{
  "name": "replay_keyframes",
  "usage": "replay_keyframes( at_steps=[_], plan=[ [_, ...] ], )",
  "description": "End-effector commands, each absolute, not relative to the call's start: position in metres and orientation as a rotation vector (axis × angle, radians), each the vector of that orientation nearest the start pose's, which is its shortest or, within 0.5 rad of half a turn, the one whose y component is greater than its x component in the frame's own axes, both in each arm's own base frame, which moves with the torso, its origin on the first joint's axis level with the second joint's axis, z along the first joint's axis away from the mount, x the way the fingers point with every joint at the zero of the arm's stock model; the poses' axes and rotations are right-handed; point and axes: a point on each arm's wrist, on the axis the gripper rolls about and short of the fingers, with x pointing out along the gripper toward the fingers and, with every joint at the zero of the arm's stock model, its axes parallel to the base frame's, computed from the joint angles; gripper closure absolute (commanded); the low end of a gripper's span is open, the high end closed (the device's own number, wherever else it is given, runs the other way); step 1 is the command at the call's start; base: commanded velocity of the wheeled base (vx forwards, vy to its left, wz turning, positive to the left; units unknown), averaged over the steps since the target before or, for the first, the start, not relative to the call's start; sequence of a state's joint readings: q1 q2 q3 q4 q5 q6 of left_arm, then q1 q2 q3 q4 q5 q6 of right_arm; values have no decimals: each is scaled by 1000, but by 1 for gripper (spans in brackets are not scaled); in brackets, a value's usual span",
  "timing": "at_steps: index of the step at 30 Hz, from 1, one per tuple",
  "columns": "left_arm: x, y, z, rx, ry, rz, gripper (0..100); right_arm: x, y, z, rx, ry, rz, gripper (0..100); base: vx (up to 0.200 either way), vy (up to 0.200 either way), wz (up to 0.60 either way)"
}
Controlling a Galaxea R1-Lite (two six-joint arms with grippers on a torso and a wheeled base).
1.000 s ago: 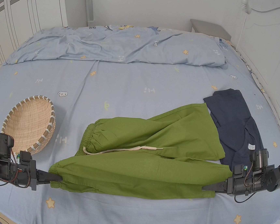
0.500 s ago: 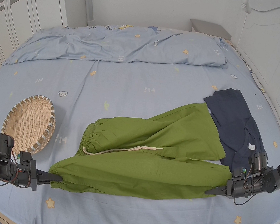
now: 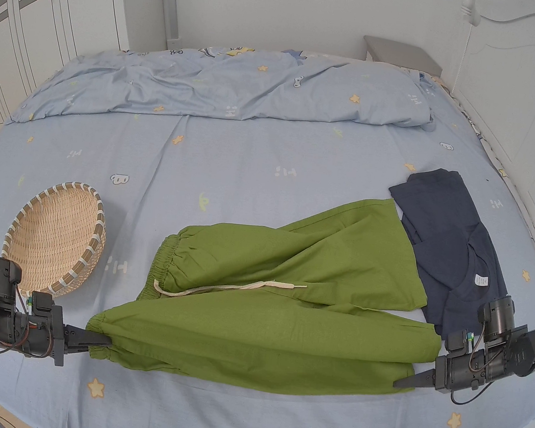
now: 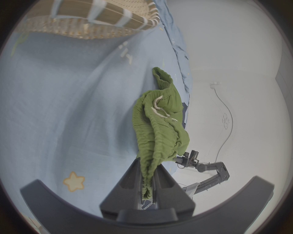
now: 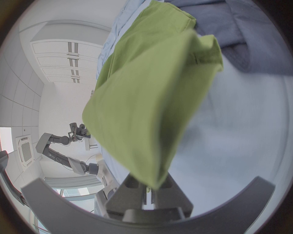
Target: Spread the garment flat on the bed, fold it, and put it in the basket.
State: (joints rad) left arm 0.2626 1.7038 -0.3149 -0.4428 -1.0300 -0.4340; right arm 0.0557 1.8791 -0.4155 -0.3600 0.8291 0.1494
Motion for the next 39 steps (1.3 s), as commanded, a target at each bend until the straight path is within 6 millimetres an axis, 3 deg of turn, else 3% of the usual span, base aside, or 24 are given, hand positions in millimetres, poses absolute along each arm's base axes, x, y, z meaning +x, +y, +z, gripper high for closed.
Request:
replay_keyframes(
  at_steps=[1, 7, 13, 20, 30, 39],
  plan=[
    [189, 49, 65, -1029, 922, -452, 100, 199, 42, 61, 484, 1131, 739, 100, 0, 0, 0],
    [170, 56, 56, -965, 968, -449, 100, 179, 42, 59, 486, 1200, 727, 100, 0, 0, 0],
    [155, 59, 50, -792, 1072, -390, 100, 155, 39, 43, 425, 1287, 680, 100, 0, 0, 0],
    [150, 57, 47, -770, 1112, -370, 100, 141, 40, 34, 420, 1346, 680, 100, 0, 0, 0],
    [146, 55, 44, -777, 1137, -368, 100, 134, 43, 18, 383, 1348, 691, 100, 0, 0, 0],
    [143, 53, 44, -778, 1175, -369, 100, 132, 43, 17, 368, 1345, 686, 100, 0, 0, 0]
  ],
)
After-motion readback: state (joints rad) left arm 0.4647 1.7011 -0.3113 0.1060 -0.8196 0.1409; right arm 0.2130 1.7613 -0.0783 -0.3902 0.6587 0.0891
